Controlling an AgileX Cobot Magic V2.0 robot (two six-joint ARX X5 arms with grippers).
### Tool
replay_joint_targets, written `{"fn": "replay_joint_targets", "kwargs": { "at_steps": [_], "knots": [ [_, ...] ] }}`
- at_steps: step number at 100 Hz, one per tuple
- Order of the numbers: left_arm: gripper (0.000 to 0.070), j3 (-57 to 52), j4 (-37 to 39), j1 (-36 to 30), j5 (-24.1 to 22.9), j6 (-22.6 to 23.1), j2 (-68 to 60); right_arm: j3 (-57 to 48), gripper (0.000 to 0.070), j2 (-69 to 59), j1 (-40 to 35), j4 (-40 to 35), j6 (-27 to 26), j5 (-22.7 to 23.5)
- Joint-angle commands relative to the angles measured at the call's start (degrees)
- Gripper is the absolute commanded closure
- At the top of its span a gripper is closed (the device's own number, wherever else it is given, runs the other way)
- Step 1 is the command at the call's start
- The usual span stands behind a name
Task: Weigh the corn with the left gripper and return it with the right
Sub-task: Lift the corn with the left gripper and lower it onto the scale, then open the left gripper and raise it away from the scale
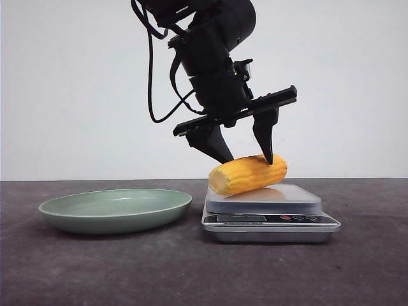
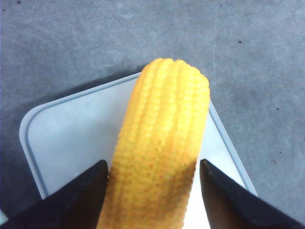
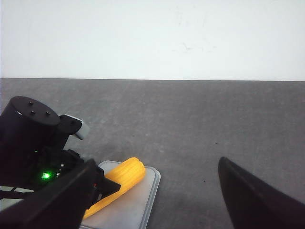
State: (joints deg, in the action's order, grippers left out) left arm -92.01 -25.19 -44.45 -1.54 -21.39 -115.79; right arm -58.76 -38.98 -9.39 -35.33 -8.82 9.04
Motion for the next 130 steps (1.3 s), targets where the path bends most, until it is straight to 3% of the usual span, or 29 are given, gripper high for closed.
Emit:
{"fn": "replay_joint_targets", "kwargs": {
  "at_steps": [1,18,47,55,62,89,100,113,120,130],
  "knots": [
    [0.0347,-1.31,-0.28,-0.77,0.04,0.48,-1.25,-0.90,0.0187,-0.22,-0.24,0.50,0.50,-0.04],
    [0.0346,-1.31,-1.57,-1.40,0.09,-2.10,-1.25,-0.90,0.0187,-0.22,-0.24,0.50,0.52,-0.04],
    [0.0343,-1.31,-1.66,-1.97,0.07,-2.21,-1.09,-0.90,0.0188,-0.22,-0.24,0.09,0.96,-0.04],
    [0.0306,-1.42,-2.14,-1.86,-0.22,-2.12,0.09,-0.90,0.0187,-0.22,-0.24,-0.24,1.38,-0.04],
    [0.0253,-1.55,-1.95,-1.75,-0.79,-1.49,2.19,-0.90,0.0188,-0.22,-0.24,-0.35,1.38,-0.04],
    [0.0254,-3.56,-2.75,-1.53,-2.97,6.36,18.43,-0.90,0.0188,-0.24,-0.24,-0.35,1.36,0.02],
    [0.0255,-3.56,-5.79,-0.74,-7.74,11.65,28.72,-0.90,0.0188,-0.79,-0.26,-0.72,1.36,0.17],
    [0.0255,-3.56,-13.64,1.70,-19.37,17.44,40.61,-0.90,0.0188,-2.86,-0.68,-0.85,1.36,3.23],
    [0.0255,-3.56,-18.88,4.02,-24.13,17.70,46.34,-0.90,0.0188,-3.89,-1.44,-0.74,1.36,3.69],
    [0.0255,-3.39,-25.70,8.09,-26.51,16.85,54.05,-0.90,0.0188,-5.20,-2.75,-0.52,1.86,3.41]
  ]
}}
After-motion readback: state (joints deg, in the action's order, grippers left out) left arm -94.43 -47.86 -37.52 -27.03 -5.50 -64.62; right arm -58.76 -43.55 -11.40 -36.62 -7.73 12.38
